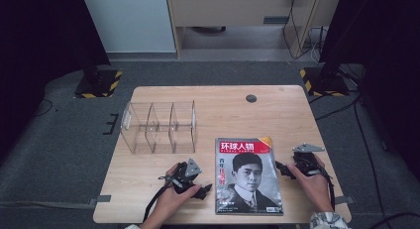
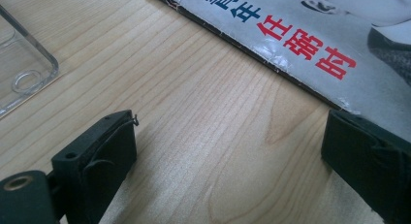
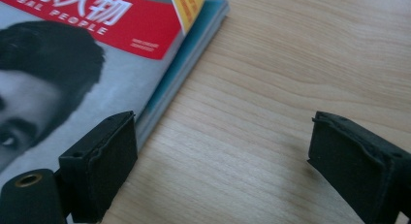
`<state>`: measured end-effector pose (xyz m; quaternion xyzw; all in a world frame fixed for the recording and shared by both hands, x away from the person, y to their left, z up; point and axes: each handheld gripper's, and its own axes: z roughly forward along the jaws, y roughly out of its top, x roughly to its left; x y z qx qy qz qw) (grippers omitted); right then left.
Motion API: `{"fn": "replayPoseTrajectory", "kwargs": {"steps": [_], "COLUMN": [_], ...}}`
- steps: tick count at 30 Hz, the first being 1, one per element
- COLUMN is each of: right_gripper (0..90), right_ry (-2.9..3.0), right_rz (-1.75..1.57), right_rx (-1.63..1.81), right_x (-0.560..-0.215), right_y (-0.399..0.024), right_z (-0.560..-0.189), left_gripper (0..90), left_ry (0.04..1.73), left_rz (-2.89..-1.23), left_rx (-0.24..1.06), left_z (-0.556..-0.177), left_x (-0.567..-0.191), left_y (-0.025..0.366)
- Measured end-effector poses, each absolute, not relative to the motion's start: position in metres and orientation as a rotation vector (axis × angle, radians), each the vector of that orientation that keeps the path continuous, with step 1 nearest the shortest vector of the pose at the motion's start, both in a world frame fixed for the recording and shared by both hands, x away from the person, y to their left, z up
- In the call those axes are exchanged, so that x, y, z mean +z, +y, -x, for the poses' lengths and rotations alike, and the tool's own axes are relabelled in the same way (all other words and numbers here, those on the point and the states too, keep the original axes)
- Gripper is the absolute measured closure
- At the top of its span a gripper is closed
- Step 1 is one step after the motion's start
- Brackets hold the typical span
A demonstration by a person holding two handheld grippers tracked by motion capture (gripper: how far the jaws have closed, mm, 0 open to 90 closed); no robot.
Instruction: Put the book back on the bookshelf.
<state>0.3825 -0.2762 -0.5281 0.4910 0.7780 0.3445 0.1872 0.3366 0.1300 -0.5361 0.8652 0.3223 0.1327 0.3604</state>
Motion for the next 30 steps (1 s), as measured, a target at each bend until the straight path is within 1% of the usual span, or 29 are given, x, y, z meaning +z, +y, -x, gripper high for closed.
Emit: {"fn": "replayPoseTrajectory", "kwargs": {"steps": [11, 19, 30], "right_gripper": [9.7, 11.7, 11.1], "right_ry": [2.266, 2.334, 2.399], "right_rz": [-1.281, -1.255, -1.245], "right_rx": [1.055, 1.059, 1.048], "right_x": [-0.52, -0.524, -0.531], "right_y": [-0.254, -0.246, -0.239], "right_z": [-0.382, -0.383, -0.391], "left_gripper": [4.6, 4.6, 4.6], "left_ry": [0.819, 0.803, 0.789], "left_rz": [-2.233, -2.238, -2.242], "left_rx": [0.338, 0.33, 0.324], "left_z": [-0.336, -0.335, -0.334], "left_x": [-0.536, -0.536, -0.536], "left_y": [0.129, 0.127, 0.124]}}
